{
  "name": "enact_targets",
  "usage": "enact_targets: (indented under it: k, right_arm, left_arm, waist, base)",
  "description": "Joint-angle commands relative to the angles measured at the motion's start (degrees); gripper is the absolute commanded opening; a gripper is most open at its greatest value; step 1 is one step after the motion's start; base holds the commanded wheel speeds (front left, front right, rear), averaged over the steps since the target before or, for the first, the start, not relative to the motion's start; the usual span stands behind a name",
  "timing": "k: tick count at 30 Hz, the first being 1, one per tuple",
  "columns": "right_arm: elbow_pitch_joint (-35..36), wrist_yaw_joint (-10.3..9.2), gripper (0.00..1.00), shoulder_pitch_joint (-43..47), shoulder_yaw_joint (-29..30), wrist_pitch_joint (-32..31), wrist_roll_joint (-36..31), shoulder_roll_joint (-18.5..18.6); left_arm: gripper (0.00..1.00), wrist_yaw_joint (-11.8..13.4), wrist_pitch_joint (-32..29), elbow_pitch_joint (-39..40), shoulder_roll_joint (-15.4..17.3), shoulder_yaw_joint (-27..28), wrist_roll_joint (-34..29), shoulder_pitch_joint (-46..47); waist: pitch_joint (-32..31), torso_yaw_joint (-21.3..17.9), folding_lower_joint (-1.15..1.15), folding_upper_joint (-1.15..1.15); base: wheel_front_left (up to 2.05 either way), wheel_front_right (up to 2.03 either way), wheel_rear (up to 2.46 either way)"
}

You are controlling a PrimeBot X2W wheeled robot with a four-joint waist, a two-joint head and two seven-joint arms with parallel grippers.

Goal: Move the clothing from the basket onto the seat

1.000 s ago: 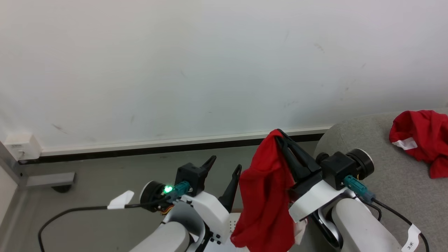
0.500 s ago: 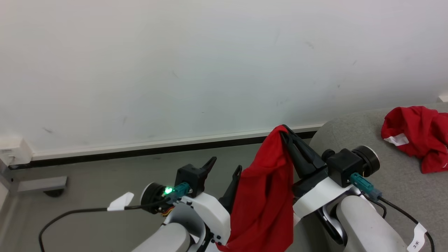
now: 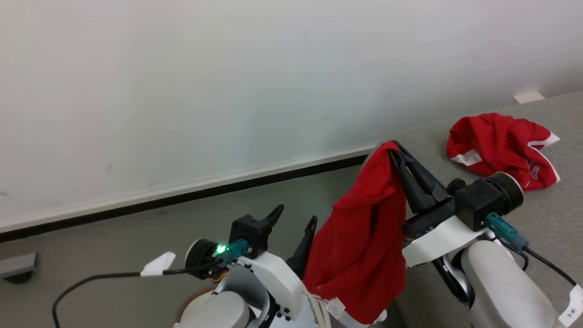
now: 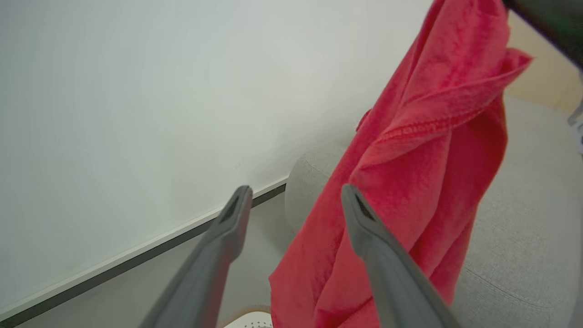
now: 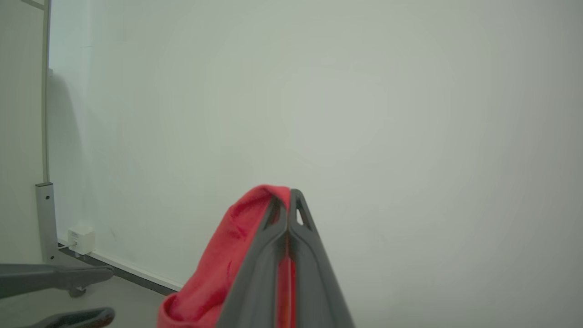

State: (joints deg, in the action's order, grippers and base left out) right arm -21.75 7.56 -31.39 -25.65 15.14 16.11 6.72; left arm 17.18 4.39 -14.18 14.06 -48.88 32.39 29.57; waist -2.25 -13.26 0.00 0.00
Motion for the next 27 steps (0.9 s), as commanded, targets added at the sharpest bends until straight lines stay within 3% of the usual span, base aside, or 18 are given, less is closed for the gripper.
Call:
enact_targets:
  k: [1,9,16,21,27]
  right_arm:
    - [0.92,-0.15,0.00,-0.65,0.71,-0.01,-0.47,0.76]
    - [2.70,-0.15,0.00,-0.81,3.10,-0.01,-0.43,2.57]
    - [3.41,-0.15,0.00,-0.83,4.44,-0.01,-0.16,3.84]
    - [3.85,-0.15,0.00,-2.32,6.95,-0.01,0.43,5.33]
    - [3.39,-0.15,0.00,-8.54,13.18,-0.01,1.26,8.08]
  left_arm:
    - [1.00,-0.09,0.29,0.16,-0.04,-0.10,0.53,0.20]
    - [1.00,-0.40,0.64,0.38,-0.92,-0.85,0.39,0.77]
    - [1.00,-0.55,0.74,0.42,-1.30,-1.24,0.10,1.52]
    - [1.00,-0.81,0.32,0.55,-1.80,-2.03,-0.57,2.83]
    - [1.00,-1.64,-1.47,1.15,-1.63,-2.85,-2.39,7.60]
  waist:
    - [0.75,-2.98,0.00,0.00]
    - [2.24,-8.63,0.00,0.00]
    - [3.37,-10.74,0.00,0.00]
    - [5.63,-10.34,0.00,0.00]
    - [13.99,-7.14,0.00,0.00]
  base:
    - [0.00,0.00,0.00]
    - [0.00,0.00,0.00]
    - [0.00,0.00,0.00]
    - [0.00,0.00,0.00]
    - [0.00,0.00,0.00]
